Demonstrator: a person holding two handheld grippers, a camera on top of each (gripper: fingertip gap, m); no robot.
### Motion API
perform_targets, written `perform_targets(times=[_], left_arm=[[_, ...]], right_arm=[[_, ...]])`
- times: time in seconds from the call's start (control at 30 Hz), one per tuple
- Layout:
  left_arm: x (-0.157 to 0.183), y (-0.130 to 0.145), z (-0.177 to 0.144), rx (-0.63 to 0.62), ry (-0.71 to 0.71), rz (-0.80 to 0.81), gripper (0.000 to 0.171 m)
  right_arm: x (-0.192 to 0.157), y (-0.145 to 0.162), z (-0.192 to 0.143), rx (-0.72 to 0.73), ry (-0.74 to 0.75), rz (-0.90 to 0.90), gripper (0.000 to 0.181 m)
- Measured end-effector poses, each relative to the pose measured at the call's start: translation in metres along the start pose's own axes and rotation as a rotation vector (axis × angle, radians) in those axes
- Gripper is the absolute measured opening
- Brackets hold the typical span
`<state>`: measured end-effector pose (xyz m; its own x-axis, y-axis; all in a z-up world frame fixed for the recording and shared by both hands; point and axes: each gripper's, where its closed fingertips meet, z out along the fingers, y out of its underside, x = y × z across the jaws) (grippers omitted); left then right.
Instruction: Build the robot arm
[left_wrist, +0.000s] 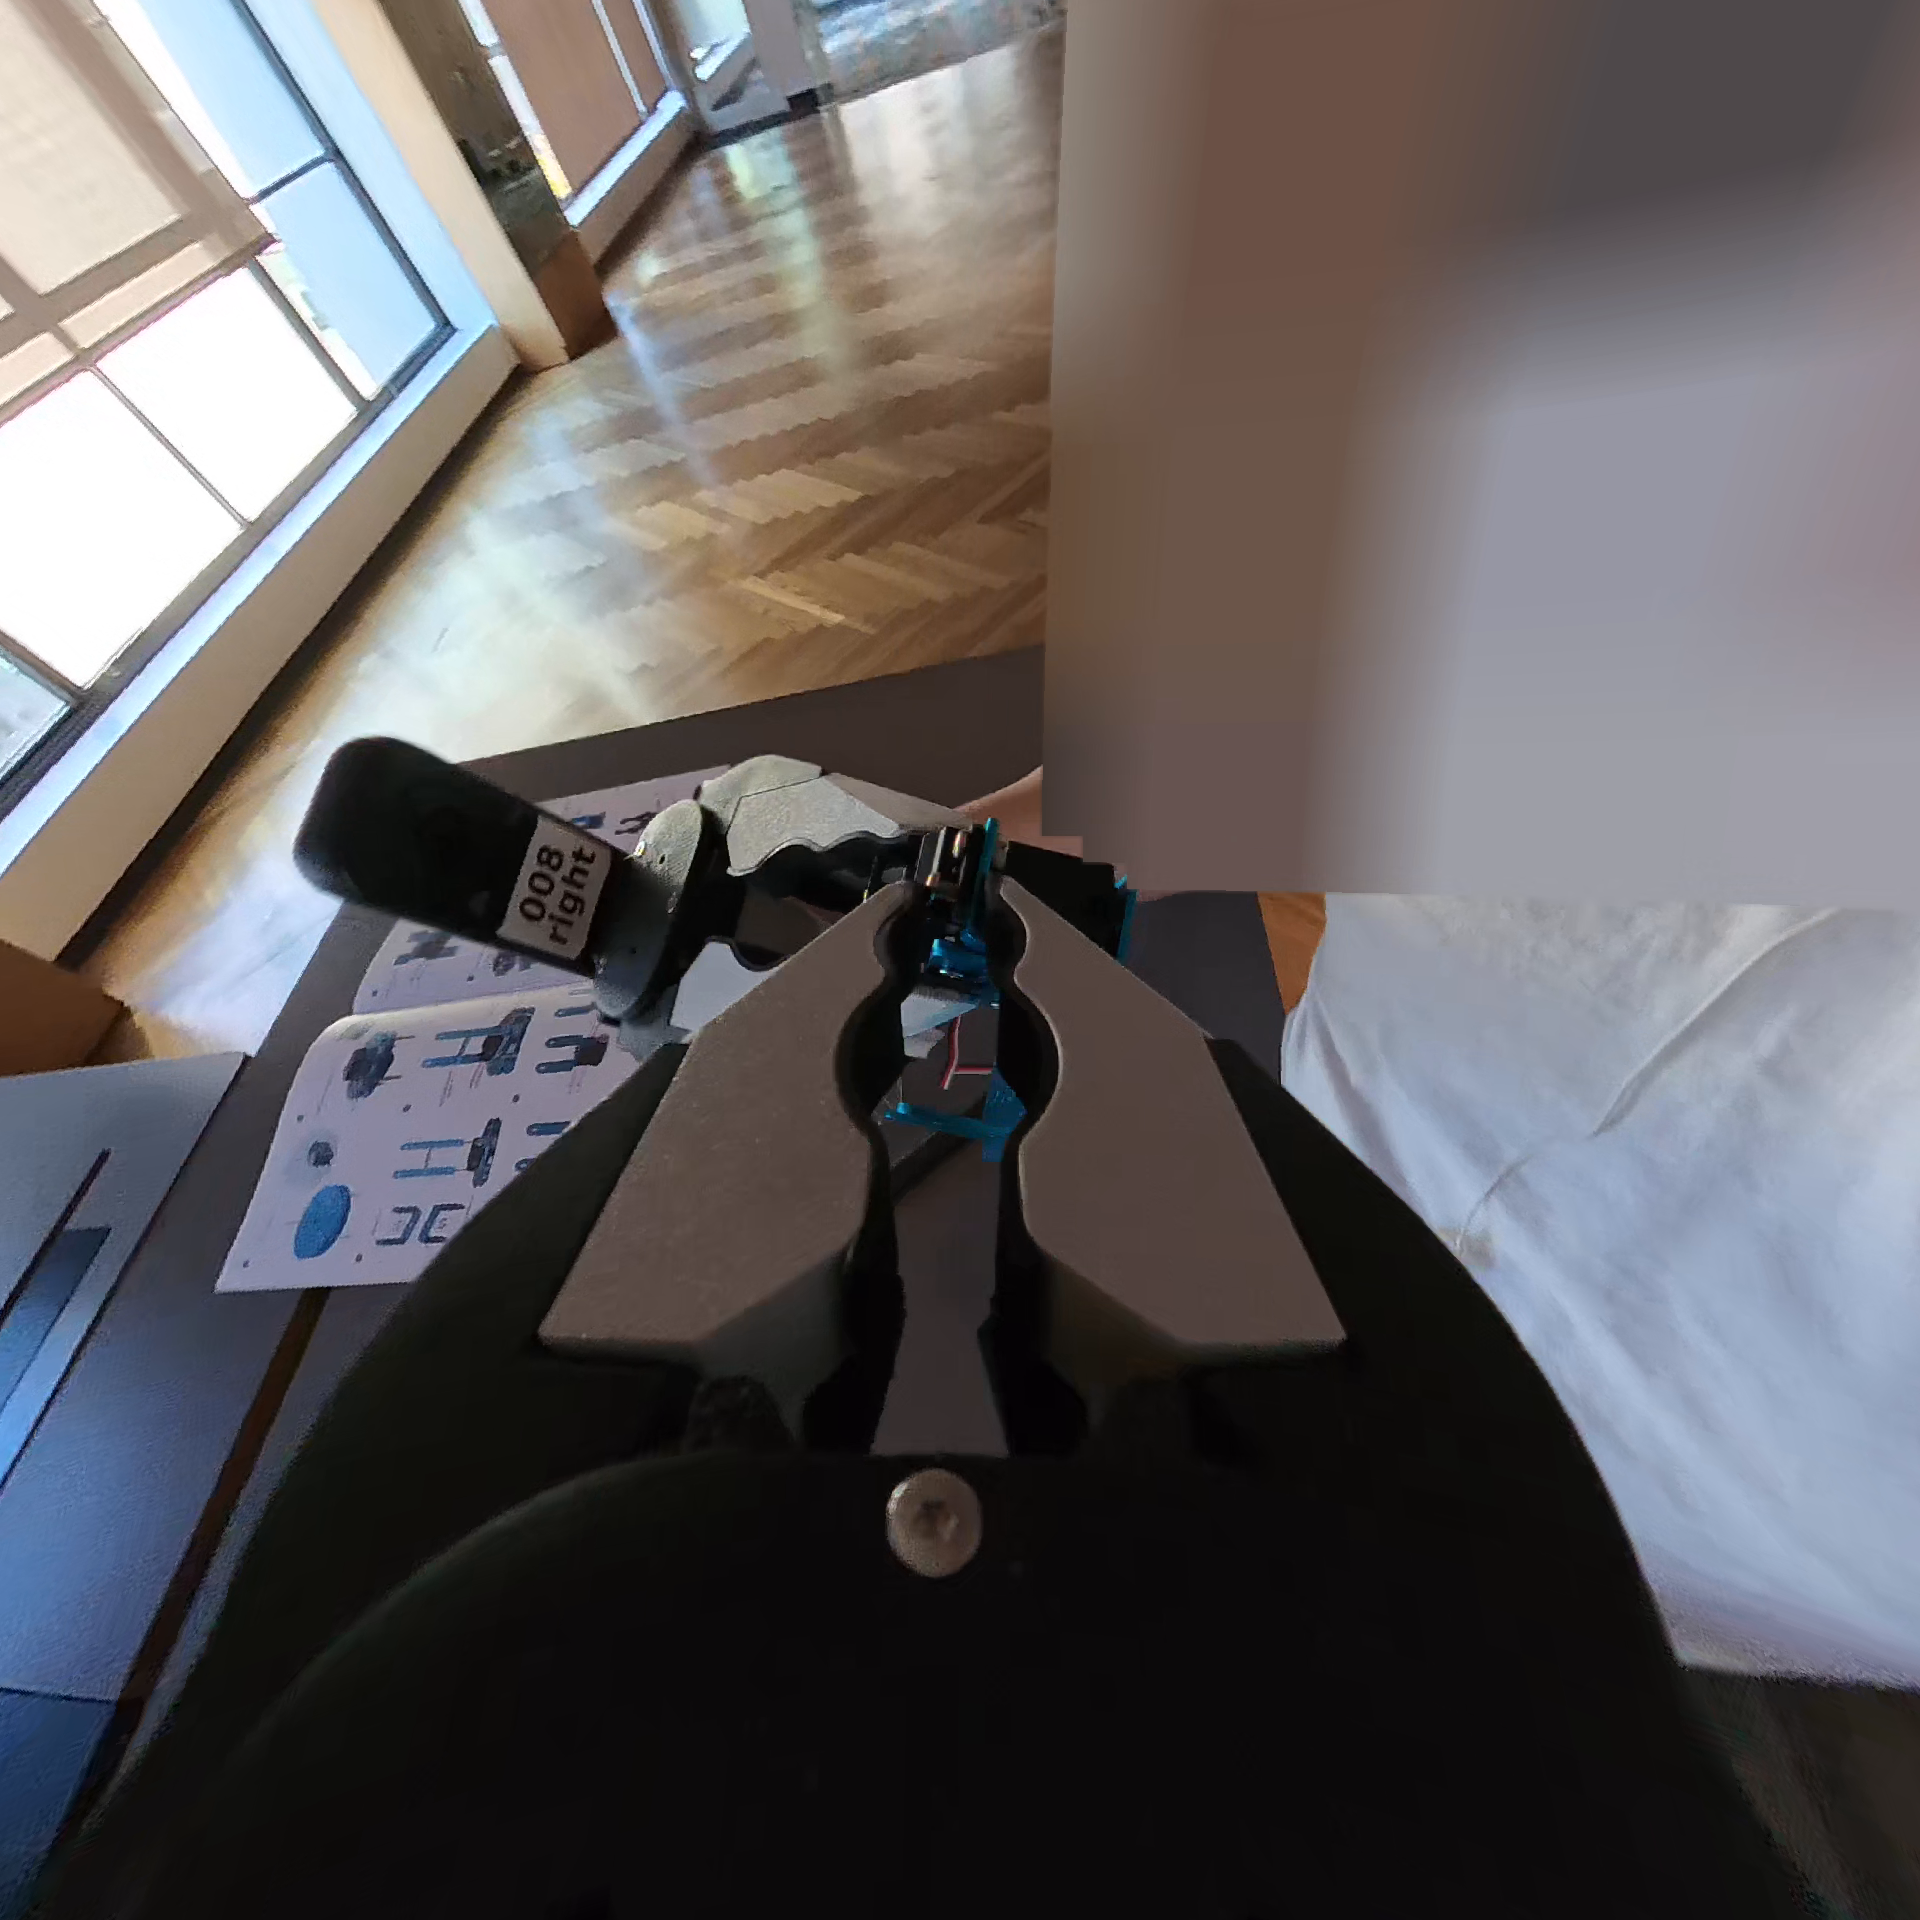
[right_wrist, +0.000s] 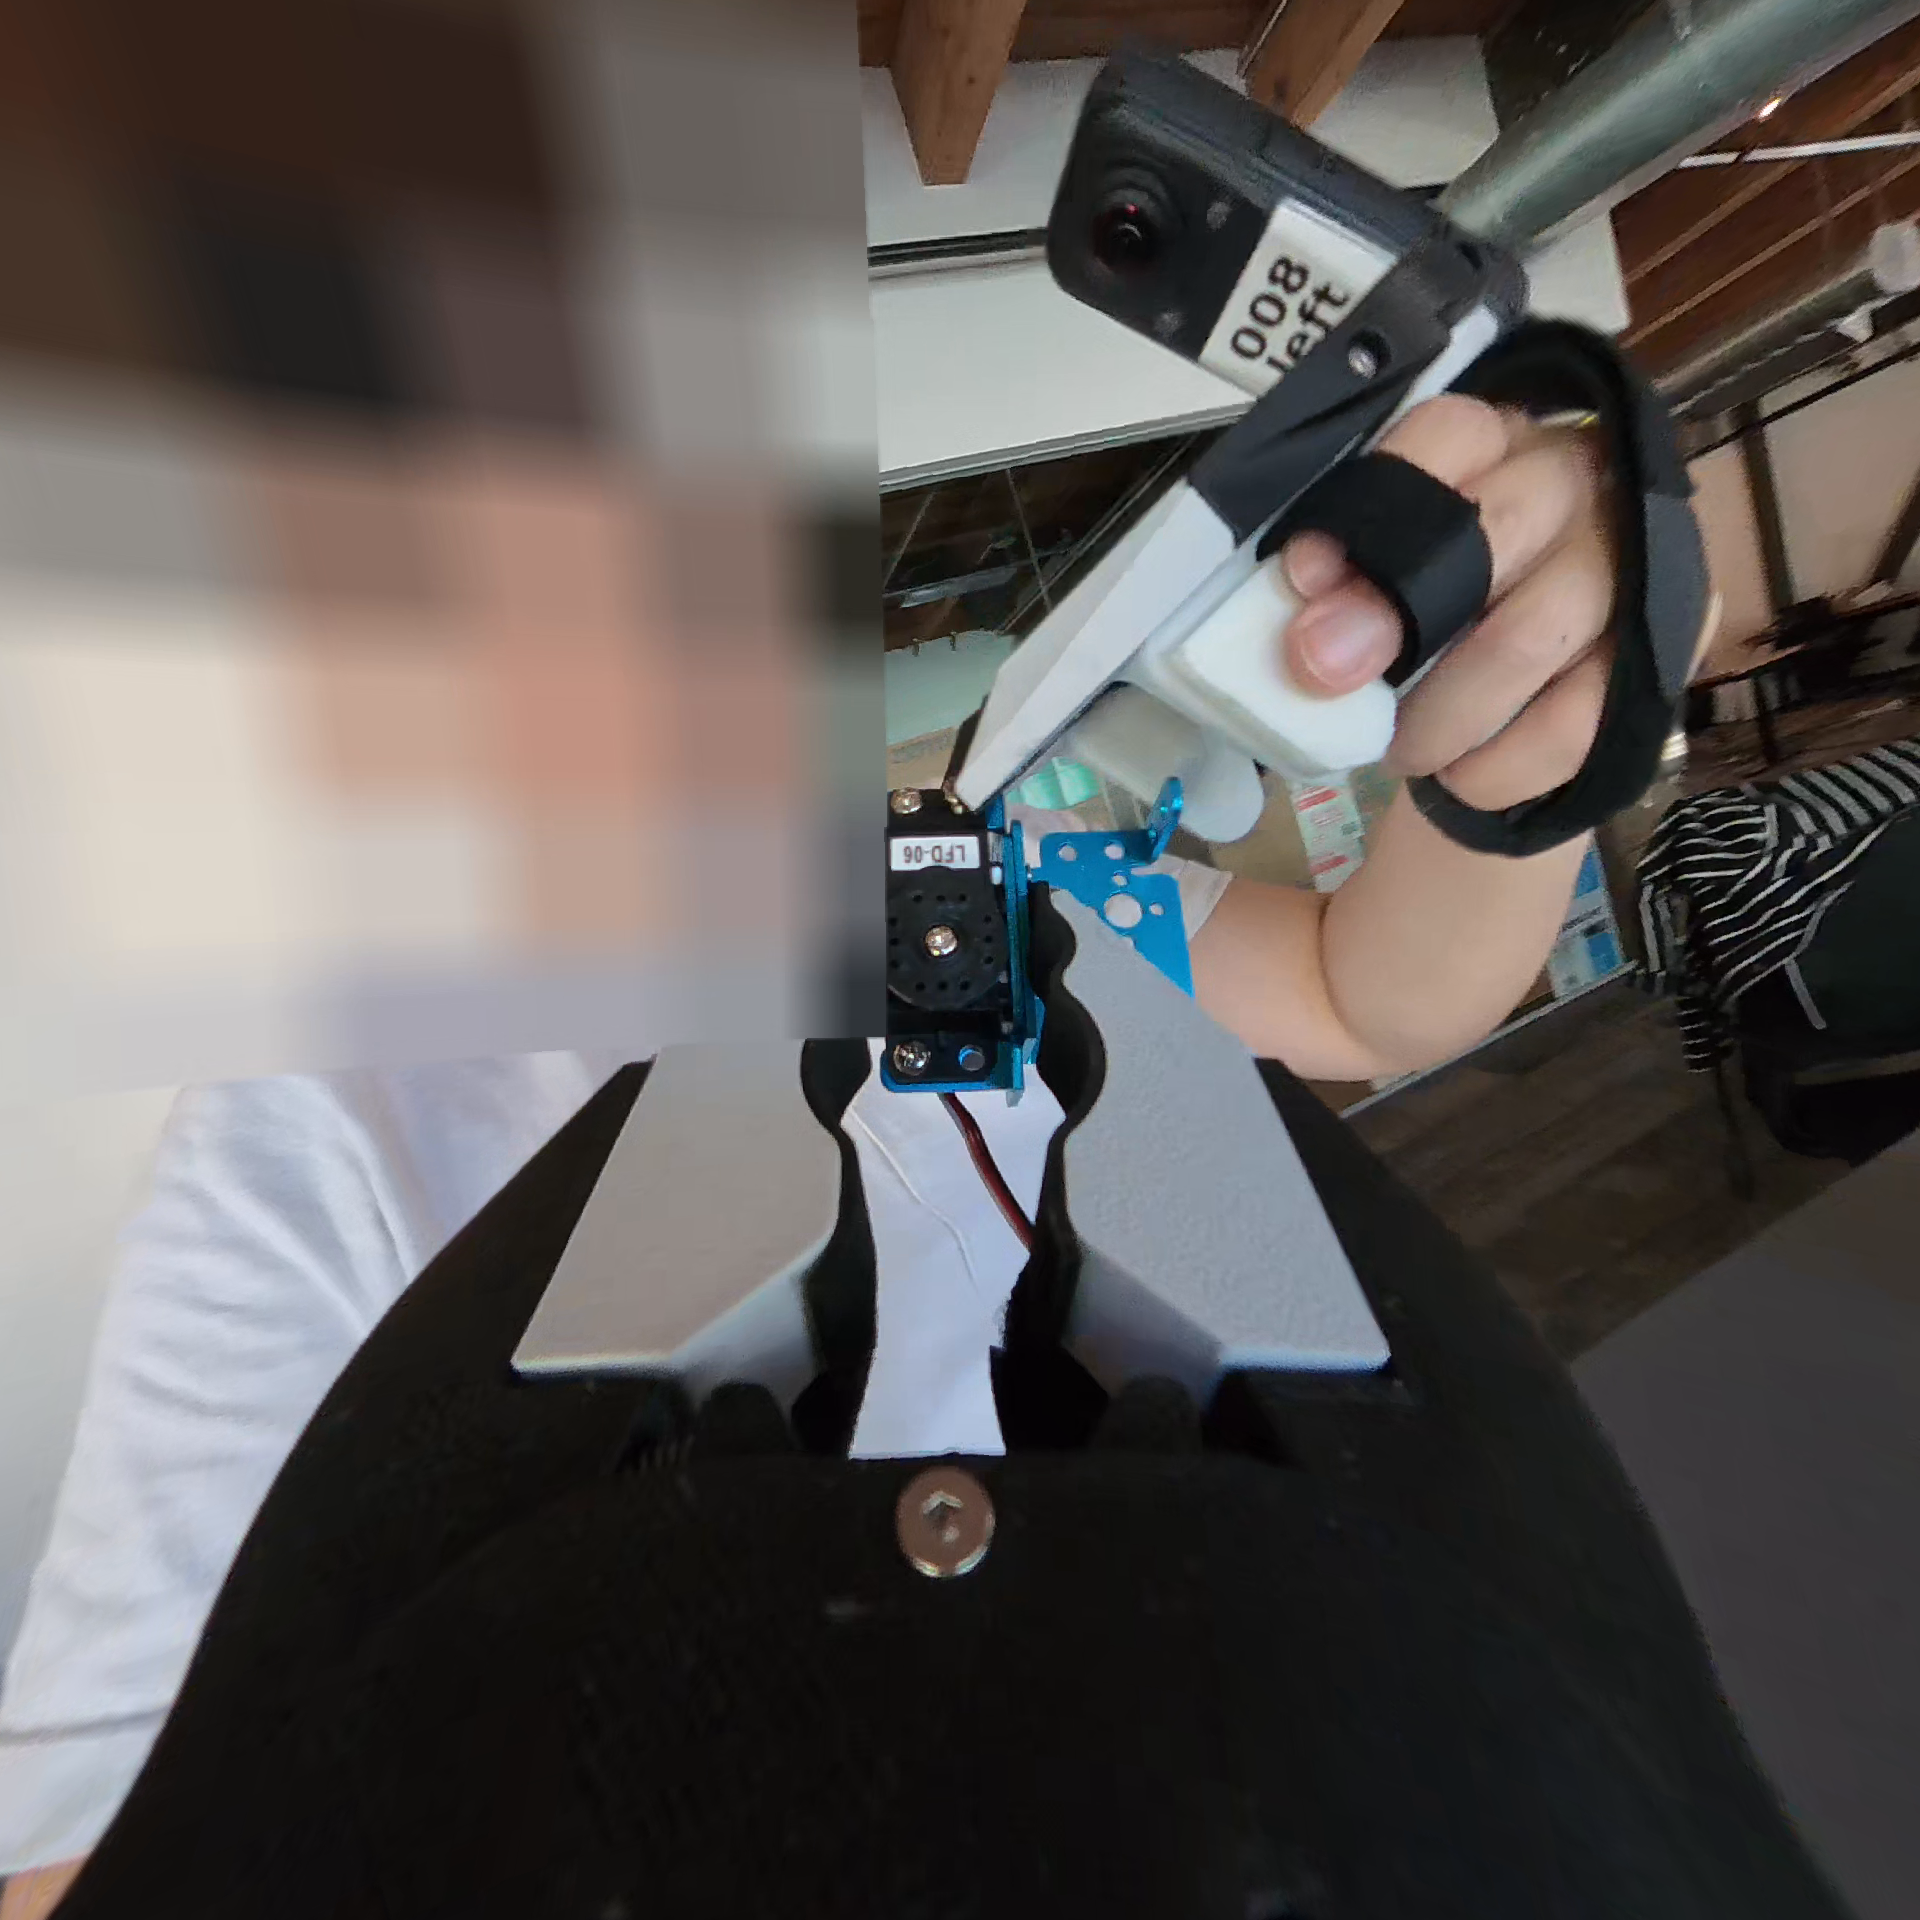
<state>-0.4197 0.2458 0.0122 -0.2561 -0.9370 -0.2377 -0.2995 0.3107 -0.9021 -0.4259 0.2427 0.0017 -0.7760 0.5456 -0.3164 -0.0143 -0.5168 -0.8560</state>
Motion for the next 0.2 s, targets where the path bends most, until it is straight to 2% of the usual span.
perform_targets(times=[0.2], left_arm=[[-0.016,-0.004,0.0,0.1,-0.083,-0.099,0.01]], right_arm=[[0.001,-0.014,-0.009,0.036,0.041,-0.083,0.026]])
